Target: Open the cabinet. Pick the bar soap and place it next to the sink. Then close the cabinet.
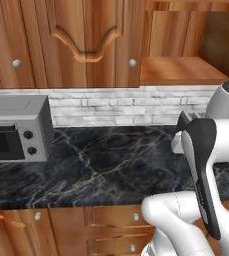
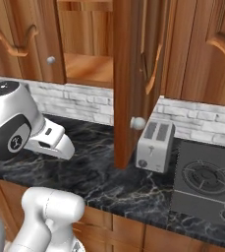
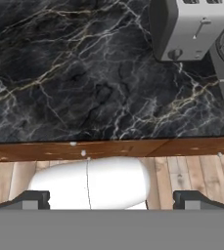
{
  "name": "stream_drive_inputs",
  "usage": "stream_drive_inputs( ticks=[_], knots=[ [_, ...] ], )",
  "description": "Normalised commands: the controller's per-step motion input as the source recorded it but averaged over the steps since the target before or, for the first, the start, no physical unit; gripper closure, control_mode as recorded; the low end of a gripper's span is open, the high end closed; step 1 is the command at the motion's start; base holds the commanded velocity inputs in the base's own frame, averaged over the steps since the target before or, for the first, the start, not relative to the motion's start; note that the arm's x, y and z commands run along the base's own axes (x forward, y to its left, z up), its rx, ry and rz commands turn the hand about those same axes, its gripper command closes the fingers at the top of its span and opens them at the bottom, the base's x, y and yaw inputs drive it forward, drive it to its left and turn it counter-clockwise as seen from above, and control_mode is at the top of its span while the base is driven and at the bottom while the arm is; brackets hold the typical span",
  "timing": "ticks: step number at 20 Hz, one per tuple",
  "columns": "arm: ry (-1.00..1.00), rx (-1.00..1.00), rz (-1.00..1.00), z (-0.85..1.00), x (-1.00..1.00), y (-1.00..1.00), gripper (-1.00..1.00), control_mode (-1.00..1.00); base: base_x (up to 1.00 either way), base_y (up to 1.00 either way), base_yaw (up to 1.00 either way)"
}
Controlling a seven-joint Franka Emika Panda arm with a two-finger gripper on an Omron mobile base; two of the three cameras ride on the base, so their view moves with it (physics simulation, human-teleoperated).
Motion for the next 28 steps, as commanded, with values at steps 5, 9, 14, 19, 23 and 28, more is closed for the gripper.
stream_drive_inputs(
  ticks=[5,9,14,19,23,28],
  knots=[
    [0.0,0.0,0.0,0.0,0.0,0.0,-1.0,1.0,0.47,0.0,-0.2],
    [0.0,0.0,0.0,0.0,0.0,0.0,-1.0,1.0,0.11,0.0,-0.16],
    [0.0,0.0,0.0,0.0,0.0,0.0,-1.0,1.0,0.0,0.0,0.0],
    [0.0,0.0,0.0,0.0,0.0,0.0,-1.0,1.0,0.0,0.0,0.0],
    [0.0,0.0,0.0,0.0,0.0,0.0,-1.0,1.0,0.0,0.0,0.0],
    [0.0,0.0,0.0,0.0,0.0,0.0,-1.0,-1.0,0.0,0.0,0.0]
  ],
)
